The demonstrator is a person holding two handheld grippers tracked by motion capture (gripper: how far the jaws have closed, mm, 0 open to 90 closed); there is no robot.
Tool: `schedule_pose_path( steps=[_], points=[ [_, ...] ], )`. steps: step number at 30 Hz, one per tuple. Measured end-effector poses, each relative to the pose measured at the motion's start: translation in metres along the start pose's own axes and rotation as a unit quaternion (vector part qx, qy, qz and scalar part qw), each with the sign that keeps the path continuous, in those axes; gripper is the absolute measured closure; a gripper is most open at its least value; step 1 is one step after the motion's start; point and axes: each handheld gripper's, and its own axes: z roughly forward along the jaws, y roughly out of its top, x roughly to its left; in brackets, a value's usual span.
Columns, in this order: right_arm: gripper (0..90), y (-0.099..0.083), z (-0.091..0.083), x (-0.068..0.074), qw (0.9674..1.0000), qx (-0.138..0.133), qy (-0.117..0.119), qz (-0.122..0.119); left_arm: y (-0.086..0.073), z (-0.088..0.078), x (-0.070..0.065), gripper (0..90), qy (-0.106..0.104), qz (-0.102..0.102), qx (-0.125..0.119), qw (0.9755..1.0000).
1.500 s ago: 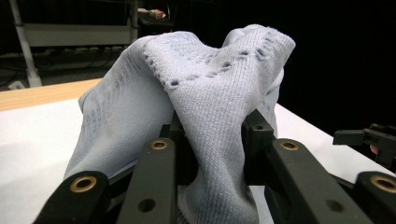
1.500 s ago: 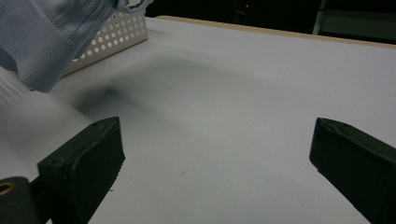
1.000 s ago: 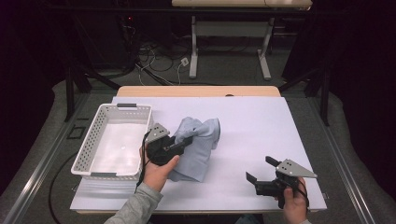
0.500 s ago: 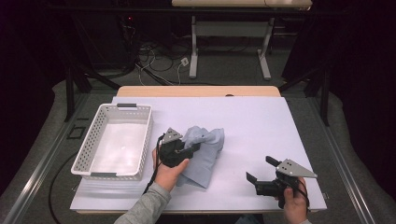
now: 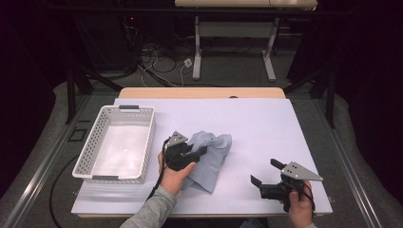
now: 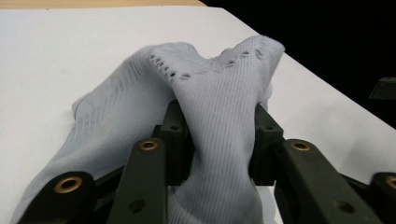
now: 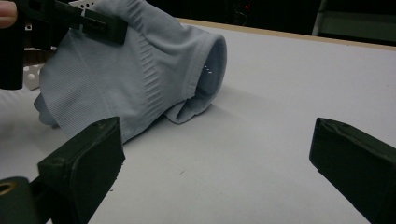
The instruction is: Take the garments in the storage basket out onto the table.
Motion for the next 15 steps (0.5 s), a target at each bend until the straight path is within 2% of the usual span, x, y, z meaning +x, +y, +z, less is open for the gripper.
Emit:
schedule_pose_path(
  steps=[3,4,6,9,15],
  points=[
    [2.9,0.000,0.000,0.000,1.0000,0.001,0.000,0.000,0.000,-0.001,-0.001,56.1,-0.004,-0.002,-0.003,1.0000],
    [2.9,0.000,0.000,0.000,1.0000,0.002,-0.001,0.000,0.000,-0.001,-0.001,53.8,-0.006,0.003,-0.006,1.0000],
    [2.9,0.000,0.000,0.000,1.0000,0.002,-0.001,-0.001,0.000,-0.002,0.000,49.7,-0.002,0.013,-0.014,0.9998],
    [2.9,0.000,0.000,0.000,1.0000,0.001,0.000,0.002,-0.001,-0.004,0.000,44.1,0.009,0.014,-0.019,0.9997],
    [2.9,0.000,0.000,0.000,1.0000,0.002,-0.001,0.000,-0.001,-0.010,-0.001,40.7,0.012,0.018,-0.039,0.9990]
  ],
)
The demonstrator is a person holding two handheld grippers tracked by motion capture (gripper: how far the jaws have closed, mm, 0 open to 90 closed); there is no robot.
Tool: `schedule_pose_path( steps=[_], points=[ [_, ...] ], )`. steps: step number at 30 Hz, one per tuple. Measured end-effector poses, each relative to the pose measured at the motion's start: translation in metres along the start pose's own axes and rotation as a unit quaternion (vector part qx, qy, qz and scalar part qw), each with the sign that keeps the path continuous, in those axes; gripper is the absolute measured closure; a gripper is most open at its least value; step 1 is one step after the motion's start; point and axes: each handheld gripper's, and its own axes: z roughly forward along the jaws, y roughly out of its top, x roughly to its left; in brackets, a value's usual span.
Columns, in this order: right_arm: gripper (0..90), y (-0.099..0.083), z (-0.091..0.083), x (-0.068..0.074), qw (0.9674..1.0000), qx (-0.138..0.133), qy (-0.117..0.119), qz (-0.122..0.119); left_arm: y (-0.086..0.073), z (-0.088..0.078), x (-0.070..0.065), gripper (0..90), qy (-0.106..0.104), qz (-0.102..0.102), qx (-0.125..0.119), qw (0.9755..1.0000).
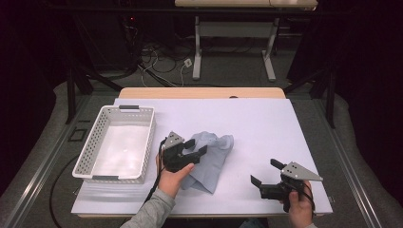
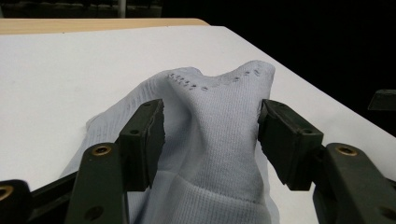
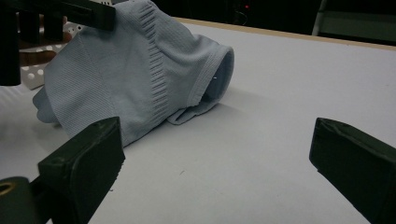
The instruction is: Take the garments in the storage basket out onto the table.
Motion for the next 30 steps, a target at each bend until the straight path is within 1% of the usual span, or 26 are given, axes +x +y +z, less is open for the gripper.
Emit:
schedule_pose_path(
  steps=[2,3,4,5,6,7,8,10,11,15,19,21,22,23,26,30],
  points=[
    [2.9,0.000,0.000,0.000,1.0000,0.000,0.000,0.000,0.000,-0.002,0.000,40.4,-0.001,0.001,-0.003,1.0000],
    [2.9,0.000,0.000,0.000,1.0000,0.000,0.000,0.000,0.000,-0.003,-0.001,40.2,-0.004,-0.003,-0.003,1.0000],
    [2.9,0.000,0.000,0.000,1.0000,0.000,0.000,0.000,0.001,-0.005,-0.001,40.2,-0.011,-0.006,-0.004,0.9999],
    [2.9,0.000,0.000,0.000,1.0000,0.000,0.000,-0.001,0.001,-0.005,-0.001,40.2,-0.013,-0.006,-0.010,0.9998],
    [2.9,0.000,0.000,0.000,1.0000,0.000,-0.001,0.000,0.001,-0.008,-0.002,40.2,-0.011,0.000,-0.006,0.9999],
    [2.9,0.000,0.000,0.000,1.0000,0.000,-0.001,0.000,0.002,-0.009,-0.002,39.7,-0.006,0.004,-0.008,0.9999],
    [2.9,0.000,0.000,0.000,1.0000,0.000,-0.001,0.000,0.002,-0.011,-0.002,38.1,-0.003,0.007,-0.008,0.9999],
    [2.9,0.000,0.000,0.000,1.0000,0.001,-0.001,0.000,0.003,-0.014,-0.002,33.1,0.003,0.010,-0.017,0.9998],
    [2.9,0.000,0.000,0.000,1.0000,-0.002,0.001,0.001,0.004,-0.017,-0.002,30.1,0.005,0.008,-0.013,0.9999],
    [3.0,0.000,0.000,0.000,1.0000,0.001,-0.002,0.001,0.005,-0.026,0.000,22.6,0.000,-0.004,-0.010,0.9999],
    [2.9,0.000,0.000,0.001,1.0000,-0.002,-0.001,0.001,0.006,-0.037,0.002,16.2,-0.010,-0.015,-0.015,0.9997],
    [2.9,0.000,0.001,0.001,1.0000,-0.003,0.000,0.001,0.007,-0.042,0.003,15.7,-0.012,-0.014,-0.023,0.9996],
    [2.9,0.000,0.000,0.001,1.0000,0.003,0.000,0.001,0.007,-0.045,0.004,15.5,-0.012,-0.012,-0.024,0.9996],
    [2.9,0.000,0.000,0.001,1.0000,0.003,0.000,0.001,0.007,-0.048,0.004,14.9,-0.011,-0.012,-0.024,0.9996],
    [2.9,0.000,0.000,0.001,1.0000,0.002,0.000,0.001,0.008,-0.056,0.007,6.8,-0.017,-0.011,-0.023,0.9995],
    [2.9,0.000,0.001,0.001,1.0000,0.003,-0.001,0.001,0.008,-0.067,0.010,1.3,-0.015,-0.009,-0.029,0.9994]
  ],
)
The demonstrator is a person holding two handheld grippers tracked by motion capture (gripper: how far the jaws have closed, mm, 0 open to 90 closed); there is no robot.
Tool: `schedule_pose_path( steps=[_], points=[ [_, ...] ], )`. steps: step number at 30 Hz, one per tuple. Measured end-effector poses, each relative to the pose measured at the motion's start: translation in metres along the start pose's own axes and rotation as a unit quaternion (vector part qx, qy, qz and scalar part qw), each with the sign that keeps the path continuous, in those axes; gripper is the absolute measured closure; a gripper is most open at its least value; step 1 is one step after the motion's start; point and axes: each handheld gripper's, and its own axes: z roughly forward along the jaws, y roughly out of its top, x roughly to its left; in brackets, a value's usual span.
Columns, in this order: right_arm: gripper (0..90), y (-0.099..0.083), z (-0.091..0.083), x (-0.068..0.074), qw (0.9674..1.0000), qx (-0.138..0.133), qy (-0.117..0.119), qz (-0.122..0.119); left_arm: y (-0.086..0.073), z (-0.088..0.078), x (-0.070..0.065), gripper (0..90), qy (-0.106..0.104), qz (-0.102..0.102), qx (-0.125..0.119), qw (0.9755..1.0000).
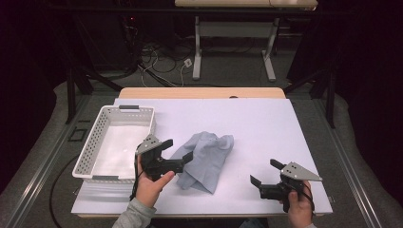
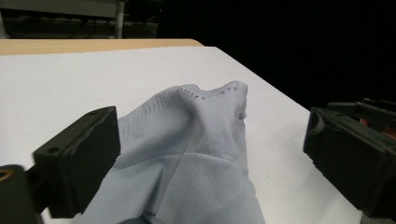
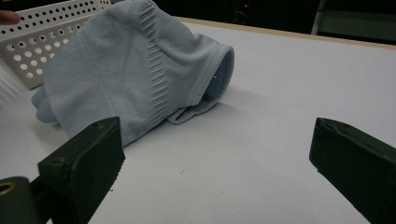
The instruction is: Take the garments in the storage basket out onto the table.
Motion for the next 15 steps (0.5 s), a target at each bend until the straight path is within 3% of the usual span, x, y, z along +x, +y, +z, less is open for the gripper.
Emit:
schedule_pose_path(
  steps=[15],
  points=[
    [2.9,-0.001,0.001,-0.001,1.0000,-0.001,-0.003,0.002,-0.005,-0.045,0.025,0.4,0.024,-0.007,-0.028,0.9993]
  ],
)
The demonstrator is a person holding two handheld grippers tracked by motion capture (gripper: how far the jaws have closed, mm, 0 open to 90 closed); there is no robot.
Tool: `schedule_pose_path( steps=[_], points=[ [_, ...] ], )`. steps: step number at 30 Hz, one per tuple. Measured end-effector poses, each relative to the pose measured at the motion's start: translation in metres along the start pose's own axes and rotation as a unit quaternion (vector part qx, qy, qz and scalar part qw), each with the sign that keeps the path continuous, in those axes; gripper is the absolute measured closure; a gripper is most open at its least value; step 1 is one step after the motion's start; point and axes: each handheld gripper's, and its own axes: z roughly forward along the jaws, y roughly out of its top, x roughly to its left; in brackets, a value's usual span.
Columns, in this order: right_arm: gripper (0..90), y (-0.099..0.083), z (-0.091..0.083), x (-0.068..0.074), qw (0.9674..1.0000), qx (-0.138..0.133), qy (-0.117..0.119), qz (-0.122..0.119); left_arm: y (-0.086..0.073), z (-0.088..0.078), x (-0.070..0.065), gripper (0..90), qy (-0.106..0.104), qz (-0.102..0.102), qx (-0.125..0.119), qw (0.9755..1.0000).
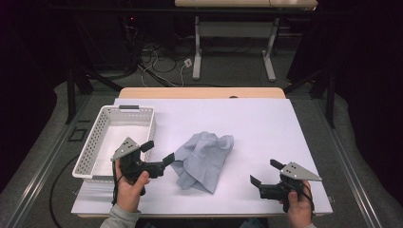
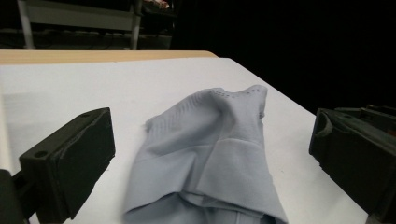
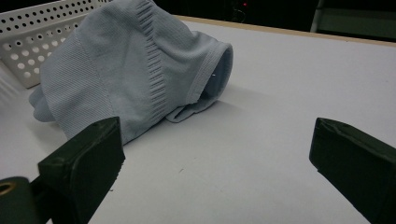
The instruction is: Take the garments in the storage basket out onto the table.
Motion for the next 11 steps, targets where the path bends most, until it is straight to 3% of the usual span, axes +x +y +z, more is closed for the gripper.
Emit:
schedule_pose_path(
  steps=[11],
  points=[
    [2.9,-0.001,0.000,-0.001,1.0000,0.006,-0.006,0.002,-0.006,-0.033,0.021,0.4,0.020,0.002,-0.021,0.9996]
  ],
)
